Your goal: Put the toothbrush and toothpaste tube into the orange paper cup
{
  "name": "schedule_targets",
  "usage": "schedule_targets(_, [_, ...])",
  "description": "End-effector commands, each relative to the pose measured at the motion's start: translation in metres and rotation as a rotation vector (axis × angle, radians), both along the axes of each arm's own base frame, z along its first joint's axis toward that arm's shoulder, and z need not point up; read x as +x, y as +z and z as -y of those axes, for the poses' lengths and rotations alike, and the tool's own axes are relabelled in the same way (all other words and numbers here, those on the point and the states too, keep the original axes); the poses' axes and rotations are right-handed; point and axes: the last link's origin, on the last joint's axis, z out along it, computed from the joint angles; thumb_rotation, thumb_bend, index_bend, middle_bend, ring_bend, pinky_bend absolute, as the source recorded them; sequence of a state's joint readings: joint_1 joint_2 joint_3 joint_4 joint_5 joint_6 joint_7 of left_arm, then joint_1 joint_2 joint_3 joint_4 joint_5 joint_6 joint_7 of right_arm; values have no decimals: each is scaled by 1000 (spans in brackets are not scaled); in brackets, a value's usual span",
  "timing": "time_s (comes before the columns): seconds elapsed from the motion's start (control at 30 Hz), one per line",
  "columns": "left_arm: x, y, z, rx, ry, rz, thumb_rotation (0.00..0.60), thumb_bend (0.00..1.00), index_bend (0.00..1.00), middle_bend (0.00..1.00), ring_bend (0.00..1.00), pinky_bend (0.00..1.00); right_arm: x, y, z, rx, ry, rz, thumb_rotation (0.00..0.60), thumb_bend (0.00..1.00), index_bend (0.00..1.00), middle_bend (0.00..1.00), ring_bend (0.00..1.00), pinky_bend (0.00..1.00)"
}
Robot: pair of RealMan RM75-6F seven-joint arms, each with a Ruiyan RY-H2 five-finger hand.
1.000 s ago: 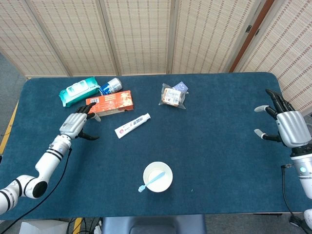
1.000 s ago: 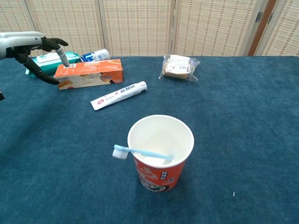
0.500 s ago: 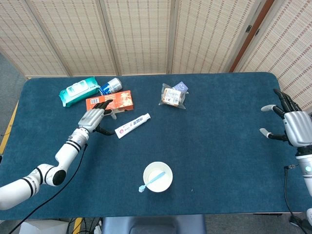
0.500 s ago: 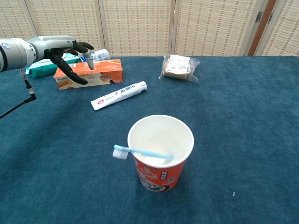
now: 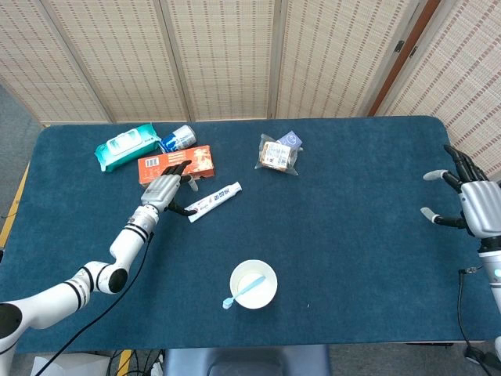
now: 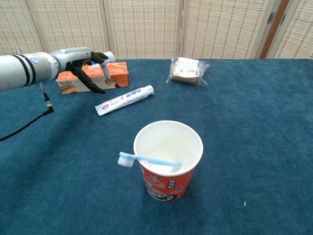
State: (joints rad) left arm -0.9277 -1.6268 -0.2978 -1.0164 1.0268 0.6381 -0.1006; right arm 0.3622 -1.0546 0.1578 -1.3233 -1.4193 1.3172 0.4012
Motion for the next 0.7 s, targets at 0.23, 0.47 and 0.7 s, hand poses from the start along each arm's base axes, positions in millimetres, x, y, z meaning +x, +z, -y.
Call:
schedule_targets(0.23, [-4, -20, -6, -2, 33, -25, 600, 19, 439, 0, 0, 0, -5, -2, -2, 4, -15, 8, 600, 92, 382, 8, 0, 196])
schedule_targets(0.47, [-3, -31, -5, -16, 38, -29, 600, 19, 445, 0, 0, 0, -7, -2, -4, 3, -21, 11, 600, 92, 382, 8, 0, 196])
schedule_targets(0.7, [3, -39, -5, -27, 39, -14, 600, 13, 439, 0, 0, 0, -8, -3, -5, 2, -23, 14, 600, 92, 382, 8, 0, 196])
